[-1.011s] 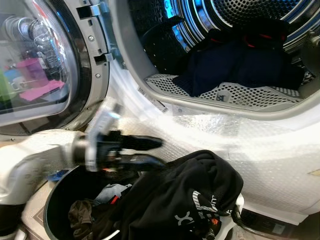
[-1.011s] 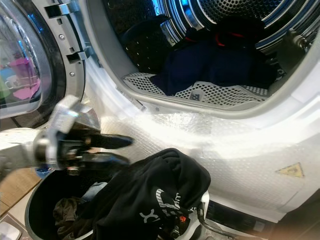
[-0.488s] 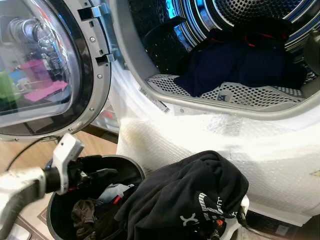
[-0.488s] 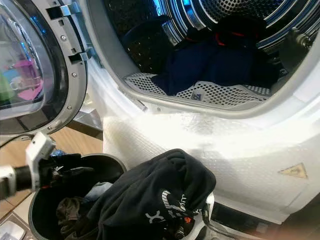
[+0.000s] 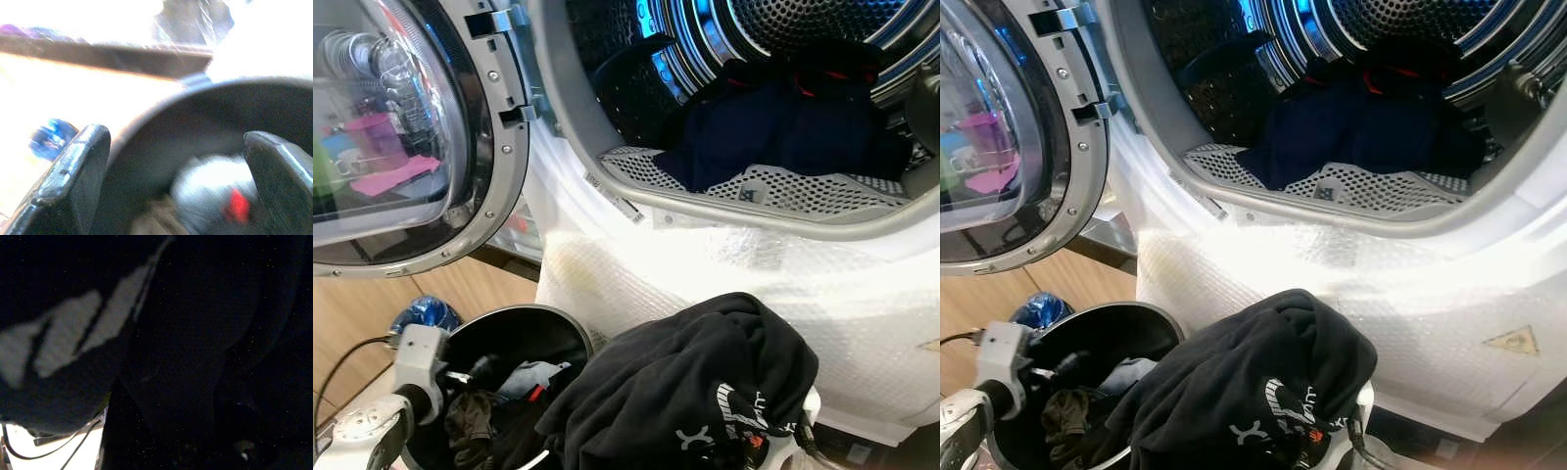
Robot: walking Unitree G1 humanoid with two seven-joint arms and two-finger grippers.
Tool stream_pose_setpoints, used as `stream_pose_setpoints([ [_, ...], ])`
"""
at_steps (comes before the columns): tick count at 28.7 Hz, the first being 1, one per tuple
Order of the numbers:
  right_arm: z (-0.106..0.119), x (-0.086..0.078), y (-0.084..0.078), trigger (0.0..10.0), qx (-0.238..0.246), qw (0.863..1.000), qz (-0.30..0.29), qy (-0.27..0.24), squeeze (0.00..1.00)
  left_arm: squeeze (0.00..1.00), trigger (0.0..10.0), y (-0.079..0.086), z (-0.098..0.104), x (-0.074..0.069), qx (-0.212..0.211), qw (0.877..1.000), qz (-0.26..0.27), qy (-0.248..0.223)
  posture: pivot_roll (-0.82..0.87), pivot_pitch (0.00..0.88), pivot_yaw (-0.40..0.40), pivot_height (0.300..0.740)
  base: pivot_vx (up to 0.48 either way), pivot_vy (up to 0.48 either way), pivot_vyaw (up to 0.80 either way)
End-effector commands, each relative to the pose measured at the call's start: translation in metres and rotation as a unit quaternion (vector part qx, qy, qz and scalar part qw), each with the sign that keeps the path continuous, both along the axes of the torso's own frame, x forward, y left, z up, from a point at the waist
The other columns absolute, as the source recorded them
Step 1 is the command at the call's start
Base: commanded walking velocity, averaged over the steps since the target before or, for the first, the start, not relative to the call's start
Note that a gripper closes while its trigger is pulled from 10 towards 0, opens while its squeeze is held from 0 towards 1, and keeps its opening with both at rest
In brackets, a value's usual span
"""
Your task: Clothes washing
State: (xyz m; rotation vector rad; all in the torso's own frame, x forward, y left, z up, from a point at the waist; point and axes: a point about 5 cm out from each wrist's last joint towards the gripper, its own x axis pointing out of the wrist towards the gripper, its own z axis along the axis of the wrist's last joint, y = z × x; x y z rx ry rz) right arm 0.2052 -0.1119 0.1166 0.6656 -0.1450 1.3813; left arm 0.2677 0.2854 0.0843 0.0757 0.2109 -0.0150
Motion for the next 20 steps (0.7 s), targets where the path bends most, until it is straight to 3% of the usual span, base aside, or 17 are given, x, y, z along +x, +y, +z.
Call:
stream_pose_setpoints([
  [1,0.013,-0.002,0.005,0.0,0.019,1.0,0.006,-0.023,0.0,0.0,10.0,0.01,0.001,-0.002,0.016,0.999,0.041,-0.025,0.01,0.0,0.124,0.74,0.0,0.0,0.0],
  [2,0.017,-0.003,0.005,0.0,0.025,0.999,0.003,-0.024,0.0,0.0,10.0,0.011,-0.005,-0.006,0.024,0.997,0.059,-0.036,0.0,0.0,0.115,0.74,0.0,0.0,0.0],
  [9,0.032,-0.019,0.0,0.0,0.04,0.999,0.009,-0.034,0.0,0.0,10.0,-0.002,-0.019,-0.011,0.021,0.997,0.058,-0.038,0.0,0.0,0.088,0.74,0.0,0.0,0.0],
  [13,0.059,-0.033,0.001,0.0,0.073,0.995,0.047,-0.055,0.0,0.0,10.0,-0.007,-0.03,-0.01,0.031,0.997,0.055,-0.038,-0.02,0.007,0.081,0.74,0.0,0.0,0.0],
  [15,0.073,-0.033,0.003,0.0,0.093,0.991,0.06,-0.073,0.0,0.0,10.0,-0.01,-0.032,-0.01,0.03,0.998,0.048,-0.037,-0.02,0.008,0.076,0.74,0.0,0.0,0.0],
  [16,0.096,-0.028,0.007,0.0,0.129,0.984,0.061,-0.102,0.0,0.0,10.0,-0.016,-0.035,-0.009,0.029,0.998,0.039,-0.033,-0.02,0.008,0.071,0.74,0.0,0.0,0.0],
  [20,0.116,-0.021,0.007,0.0,0.17,0.975,0.054,-0.129,0.0,0.0,10.0,-0.02,-0.037,-0.008,0.025,0.999,0.037,-0.032,-0.02,0.008,0.068,0.74,0.0,0.0,0.0],
])
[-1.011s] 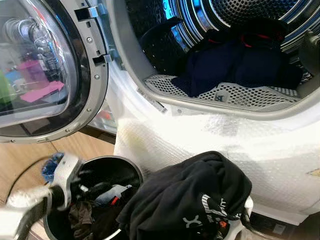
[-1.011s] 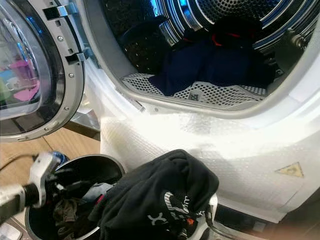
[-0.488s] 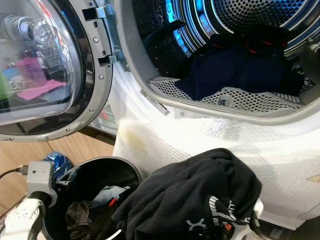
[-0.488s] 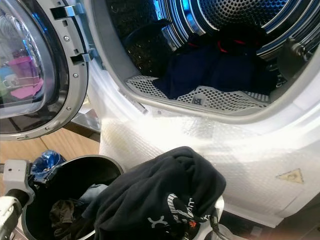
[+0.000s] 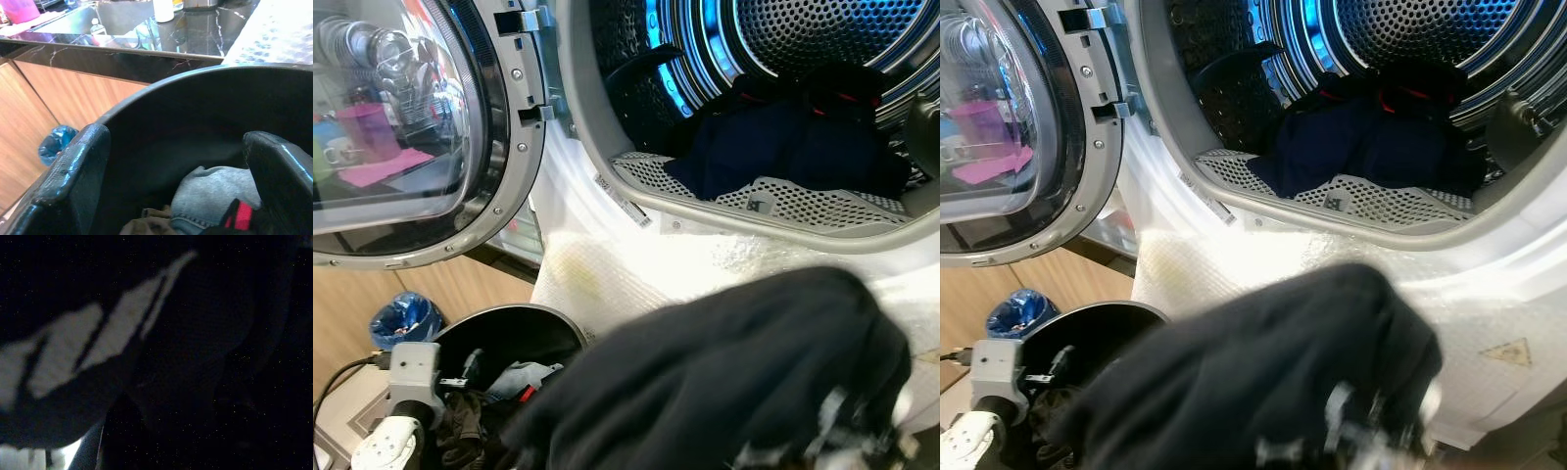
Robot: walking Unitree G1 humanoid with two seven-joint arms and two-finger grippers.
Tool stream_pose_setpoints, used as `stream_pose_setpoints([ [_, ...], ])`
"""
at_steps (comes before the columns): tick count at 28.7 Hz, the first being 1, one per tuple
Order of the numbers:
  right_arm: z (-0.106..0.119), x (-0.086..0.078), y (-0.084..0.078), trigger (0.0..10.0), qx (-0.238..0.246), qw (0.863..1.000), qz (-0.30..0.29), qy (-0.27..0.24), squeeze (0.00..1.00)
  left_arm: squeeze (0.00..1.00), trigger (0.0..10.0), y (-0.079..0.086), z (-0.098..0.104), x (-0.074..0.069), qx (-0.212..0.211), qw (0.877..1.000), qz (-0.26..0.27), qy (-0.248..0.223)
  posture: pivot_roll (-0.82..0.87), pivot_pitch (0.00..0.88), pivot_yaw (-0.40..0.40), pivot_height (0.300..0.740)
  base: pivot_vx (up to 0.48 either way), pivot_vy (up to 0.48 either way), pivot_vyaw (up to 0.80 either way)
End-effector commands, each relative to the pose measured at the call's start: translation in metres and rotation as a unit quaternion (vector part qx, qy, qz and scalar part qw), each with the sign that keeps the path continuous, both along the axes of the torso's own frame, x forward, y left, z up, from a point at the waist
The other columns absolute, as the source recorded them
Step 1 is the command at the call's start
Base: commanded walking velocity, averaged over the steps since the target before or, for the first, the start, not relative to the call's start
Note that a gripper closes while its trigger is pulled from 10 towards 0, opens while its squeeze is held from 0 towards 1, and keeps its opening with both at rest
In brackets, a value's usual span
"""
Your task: Clothes washing
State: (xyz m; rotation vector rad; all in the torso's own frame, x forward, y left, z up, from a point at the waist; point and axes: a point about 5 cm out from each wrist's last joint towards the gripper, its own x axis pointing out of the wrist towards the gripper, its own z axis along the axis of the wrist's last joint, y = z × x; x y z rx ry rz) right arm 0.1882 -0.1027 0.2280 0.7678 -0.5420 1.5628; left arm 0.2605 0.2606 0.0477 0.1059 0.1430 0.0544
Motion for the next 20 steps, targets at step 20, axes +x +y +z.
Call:
stream_pose_setpoints([
  [20,0.164,0.166,-0.026,0.0,0.147,0.956,-0.252,0.014,0.0,0.0,10.0,-0.009,-0.004,0.002,-0.037,0.999,0.024,-0.025,0.03,0.0,0.009,0.74,0.0,0.0,0.0],
])
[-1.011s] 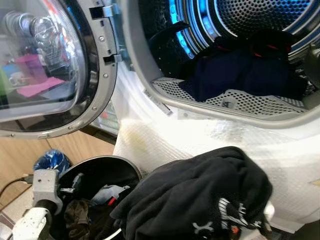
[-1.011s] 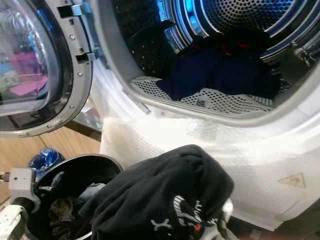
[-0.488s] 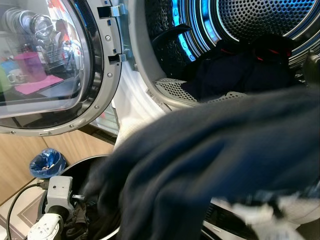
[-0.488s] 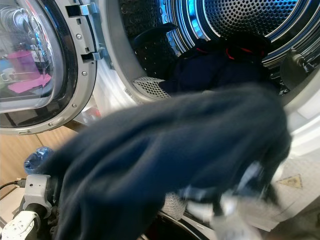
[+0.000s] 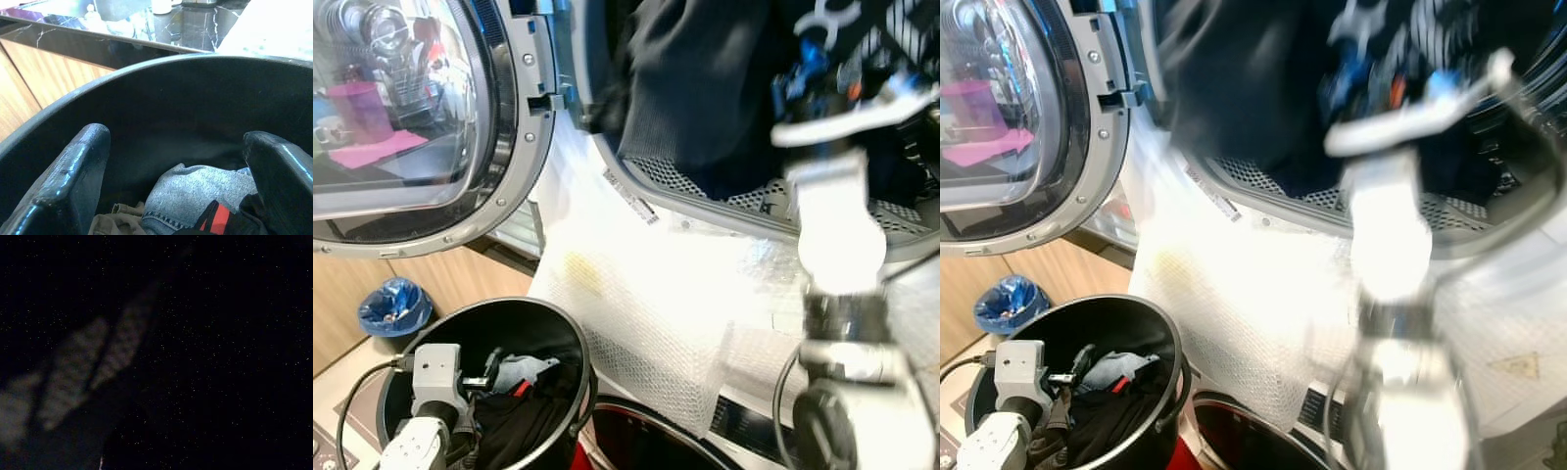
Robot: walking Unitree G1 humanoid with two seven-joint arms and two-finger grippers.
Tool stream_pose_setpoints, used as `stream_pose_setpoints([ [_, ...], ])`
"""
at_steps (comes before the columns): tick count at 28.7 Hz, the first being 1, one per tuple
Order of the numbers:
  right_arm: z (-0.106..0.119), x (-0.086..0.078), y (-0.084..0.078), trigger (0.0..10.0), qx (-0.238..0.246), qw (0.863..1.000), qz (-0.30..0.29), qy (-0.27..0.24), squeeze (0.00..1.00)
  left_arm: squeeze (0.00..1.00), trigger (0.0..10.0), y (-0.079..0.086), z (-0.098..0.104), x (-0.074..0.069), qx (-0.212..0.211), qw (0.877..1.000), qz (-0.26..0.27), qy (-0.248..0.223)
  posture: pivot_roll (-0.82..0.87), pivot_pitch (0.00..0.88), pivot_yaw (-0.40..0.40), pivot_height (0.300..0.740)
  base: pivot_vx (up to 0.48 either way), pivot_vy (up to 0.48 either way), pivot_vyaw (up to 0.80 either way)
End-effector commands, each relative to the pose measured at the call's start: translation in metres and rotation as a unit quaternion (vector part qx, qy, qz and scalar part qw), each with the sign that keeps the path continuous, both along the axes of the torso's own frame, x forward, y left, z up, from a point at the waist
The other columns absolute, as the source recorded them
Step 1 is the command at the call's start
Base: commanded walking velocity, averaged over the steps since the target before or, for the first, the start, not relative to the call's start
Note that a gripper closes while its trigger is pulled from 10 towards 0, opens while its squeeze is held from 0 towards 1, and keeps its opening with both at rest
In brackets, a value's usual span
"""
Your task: Clothes washing
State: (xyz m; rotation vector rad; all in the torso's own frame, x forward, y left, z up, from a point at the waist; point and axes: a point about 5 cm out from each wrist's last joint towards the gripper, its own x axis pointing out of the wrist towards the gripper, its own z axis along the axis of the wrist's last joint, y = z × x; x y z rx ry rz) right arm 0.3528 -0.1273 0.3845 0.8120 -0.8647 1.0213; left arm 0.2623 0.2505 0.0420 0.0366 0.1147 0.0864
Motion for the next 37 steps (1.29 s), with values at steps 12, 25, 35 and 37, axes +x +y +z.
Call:
stream_pose_setpoints([
  [12,0.049,0.052,-0.055,0.0,-0.034,0.897,-0.353,0.263,0.0,0.0,10.0,-0.005,-0.001,-0.003,-0.014,1.0,0.012,-0.012,0.05,0.0,-0.009,0.74,0.0,0.0,0.0],
  [25,0.029,0.06,-0.071,10.0,-0.089,0.79,-0.481,0.37,1.0,0.0,10.0,-0.005,-0.004,-0.006,-0.016,1.0,0.02,-0.006,0.07,0.0,-0.017,0.74,0.0,0.0,0.0],
  [35,0.035,0.058,-0.069,10.0,-0.12,0.782,-0.505,0.346,1.0,0.0,10.0,-0.008,-0.005,-0.007,-0.018,1.0,0.015,-0.002,0.06,0.0,-0.021,0.74,0.0,0.0,0.0],
  [37,0.034,0.059,-0.069,10.0,-0.118,0.783,-0.502,0.348,1.0,0.0,10.0,-0.008,-0.005,-0.007,-0.018,1.0,0.015,-0.002,0.06,0.0,-0.021,0.74,0.0,0.0,0.0],
])
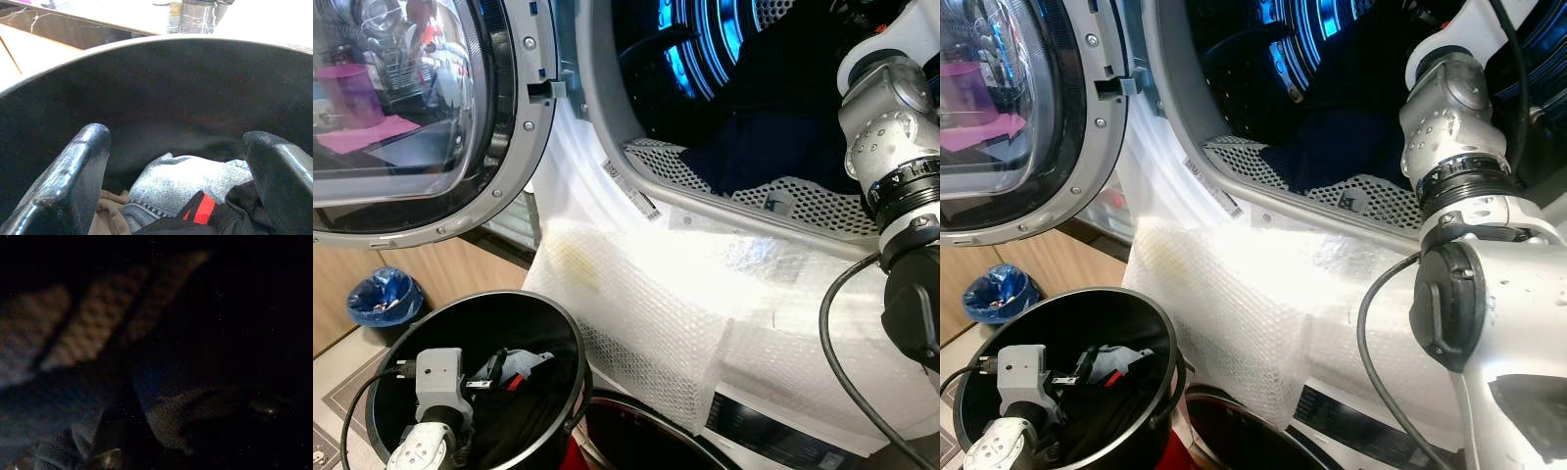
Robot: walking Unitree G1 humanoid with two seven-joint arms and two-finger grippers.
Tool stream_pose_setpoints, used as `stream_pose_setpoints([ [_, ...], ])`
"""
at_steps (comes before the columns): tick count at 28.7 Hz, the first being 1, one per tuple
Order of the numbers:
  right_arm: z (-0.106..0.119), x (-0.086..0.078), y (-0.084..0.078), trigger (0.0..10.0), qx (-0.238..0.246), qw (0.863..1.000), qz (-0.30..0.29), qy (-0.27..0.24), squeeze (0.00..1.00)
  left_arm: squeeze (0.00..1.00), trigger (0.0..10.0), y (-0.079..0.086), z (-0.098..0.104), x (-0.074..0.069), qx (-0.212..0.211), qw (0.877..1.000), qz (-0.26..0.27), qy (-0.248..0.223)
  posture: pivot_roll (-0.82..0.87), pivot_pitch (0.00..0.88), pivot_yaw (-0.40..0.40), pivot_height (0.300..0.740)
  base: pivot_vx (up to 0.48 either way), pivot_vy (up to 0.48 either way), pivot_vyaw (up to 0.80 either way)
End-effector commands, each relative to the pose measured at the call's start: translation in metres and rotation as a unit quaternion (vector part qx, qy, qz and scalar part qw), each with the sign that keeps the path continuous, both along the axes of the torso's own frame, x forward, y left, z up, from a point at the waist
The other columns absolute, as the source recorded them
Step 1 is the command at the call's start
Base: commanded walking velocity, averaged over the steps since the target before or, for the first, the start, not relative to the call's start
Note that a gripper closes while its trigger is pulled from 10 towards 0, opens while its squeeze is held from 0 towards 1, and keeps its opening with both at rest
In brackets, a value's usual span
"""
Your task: Clothes washing
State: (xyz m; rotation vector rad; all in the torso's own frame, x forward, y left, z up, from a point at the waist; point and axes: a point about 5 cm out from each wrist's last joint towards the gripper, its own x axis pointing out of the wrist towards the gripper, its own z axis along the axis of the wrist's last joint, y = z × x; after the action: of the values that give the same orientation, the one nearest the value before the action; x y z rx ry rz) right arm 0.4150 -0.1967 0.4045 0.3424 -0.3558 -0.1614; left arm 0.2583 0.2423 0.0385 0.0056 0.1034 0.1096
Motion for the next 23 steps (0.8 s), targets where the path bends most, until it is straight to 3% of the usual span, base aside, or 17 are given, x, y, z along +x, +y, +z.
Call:
stream_pose_setpoints([
  [1,0.014,-0.004,0.0,10.0,-0.015,1.0,-0.005,-0.01,1.0,0.0,10.0,0.0,-0.003,-0.004,-0.005,1.0,0.003,0.006,0.06,0.0,-0.02,0.74,0.0,0.0,0.0],
  [20,0.013,-0.006,-0.012,10.0,-0.069,0.995,-0.068,0.008,1.0,0.0,10.0,0.002,-0.004,-0.007,-0.012,1.0,0.015,0.008,0.07,0.002,-0.029,0.74,0.0,0.0,0.0],
  [22,0.013,-0.007,-0.018,10.0,-0.071,0.992,-0.106,0.013,1.0,0.0,10.0,0.003,-0.003,-0.007,-0.012,1.0,0.018,0.007,0.07,0.003,-0.029,0.74,0.0,0.0,0.0],
  [23,0.017,-0.013,-0.032,10.0,-0.055,0.984,-0.17,0.005,1.0,0.0,10.0,0.003,-0.003,-0.007,-0.013,1.0,0.02,0.007,0.07,0.004,-0.031,0.74,0.0,0.0,0.0],
])
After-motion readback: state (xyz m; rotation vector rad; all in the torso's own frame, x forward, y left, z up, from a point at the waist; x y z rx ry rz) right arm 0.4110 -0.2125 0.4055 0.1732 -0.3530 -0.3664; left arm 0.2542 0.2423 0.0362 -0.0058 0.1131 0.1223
